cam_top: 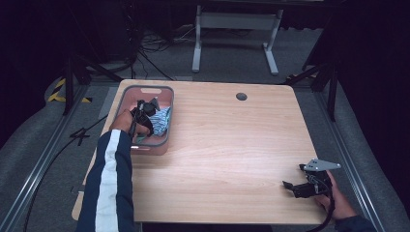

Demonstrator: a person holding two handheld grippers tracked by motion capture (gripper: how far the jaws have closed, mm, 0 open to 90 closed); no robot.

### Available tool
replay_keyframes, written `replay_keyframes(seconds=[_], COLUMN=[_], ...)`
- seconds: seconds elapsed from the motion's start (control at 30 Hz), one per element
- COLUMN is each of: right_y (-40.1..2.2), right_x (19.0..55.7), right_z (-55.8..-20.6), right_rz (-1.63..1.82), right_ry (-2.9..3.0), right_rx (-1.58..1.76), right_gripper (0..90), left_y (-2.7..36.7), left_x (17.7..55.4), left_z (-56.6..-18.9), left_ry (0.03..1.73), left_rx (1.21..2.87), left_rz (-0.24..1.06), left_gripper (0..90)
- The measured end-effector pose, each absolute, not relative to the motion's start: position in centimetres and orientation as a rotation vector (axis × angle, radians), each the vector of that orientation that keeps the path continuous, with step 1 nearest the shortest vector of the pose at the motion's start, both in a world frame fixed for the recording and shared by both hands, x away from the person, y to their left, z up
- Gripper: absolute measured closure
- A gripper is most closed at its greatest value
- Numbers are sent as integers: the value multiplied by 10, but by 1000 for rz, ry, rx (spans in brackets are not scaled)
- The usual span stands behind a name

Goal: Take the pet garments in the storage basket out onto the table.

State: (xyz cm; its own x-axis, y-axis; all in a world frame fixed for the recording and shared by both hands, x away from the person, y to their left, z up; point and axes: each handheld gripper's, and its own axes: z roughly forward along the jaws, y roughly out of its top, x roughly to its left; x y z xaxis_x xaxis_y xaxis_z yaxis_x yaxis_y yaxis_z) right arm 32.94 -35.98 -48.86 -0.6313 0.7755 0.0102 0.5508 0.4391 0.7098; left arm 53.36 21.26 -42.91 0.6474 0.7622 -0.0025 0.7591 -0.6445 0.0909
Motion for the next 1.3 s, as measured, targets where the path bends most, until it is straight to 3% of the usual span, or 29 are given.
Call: replay_keyframes(seconds=[0.27,0.43,1.3], right_y=[-360,-360,-360], right_x=[329,329,329], right_z=[-489,-489,-488], right_rz=[997,996,994], right_ry=[2378,2378,2377], right_rx=[1137,1137,1140], right_gripper=[3,3,3], left_y=[214,223,264], left_x=[524,512,460], left_z=[-423,-404,-352], left_ry=[1263,1243,1158], left_rx=[2752,2644,2251], left_rz=[182,286,462], left_gripper=[729,737,745])
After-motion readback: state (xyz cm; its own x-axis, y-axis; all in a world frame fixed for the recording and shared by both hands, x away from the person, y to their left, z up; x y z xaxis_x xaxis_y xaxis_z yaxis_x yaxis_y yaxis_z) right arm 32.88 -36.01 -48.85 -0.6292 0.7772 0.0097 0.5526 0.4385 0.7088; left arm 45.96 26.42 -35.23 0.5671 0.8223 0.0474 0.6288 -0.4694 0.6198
